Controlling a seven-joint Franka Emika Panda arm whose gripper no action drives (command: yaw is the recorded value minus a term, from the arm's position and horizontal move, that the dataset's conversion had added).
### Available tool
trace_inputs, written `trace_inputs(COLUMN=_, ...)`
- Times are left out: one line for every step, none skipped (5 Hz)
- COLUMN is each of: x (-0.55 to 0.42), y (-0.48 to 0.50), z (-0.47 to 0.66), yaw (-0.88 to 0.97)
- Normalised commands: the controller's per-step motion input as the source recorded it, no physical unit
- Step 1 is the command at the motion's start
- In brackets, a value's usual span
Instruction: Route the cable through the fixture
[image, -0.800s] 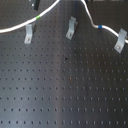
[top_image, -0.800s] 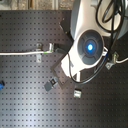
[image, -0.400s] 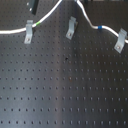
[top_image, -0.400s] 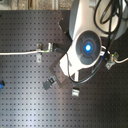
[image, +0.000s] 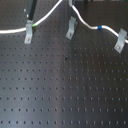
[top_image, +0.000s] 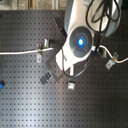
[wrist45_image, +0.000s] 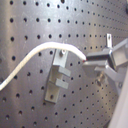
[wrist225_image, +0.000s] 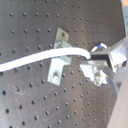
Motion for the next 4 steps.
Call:
trace_inputs(x=-0.404, y=-0.191, z=0.23, yaw=-0.4)
trace_inputs(x=-0.009, y=-0.009, z=0.02, yaw=0.0)
trace_inputs(x=-0.282, y=-0.102, z=0.42, yaw=0.0)
trace_inputs(x=-0.009, y=-0.009, z=0.0, yaw=0.0)
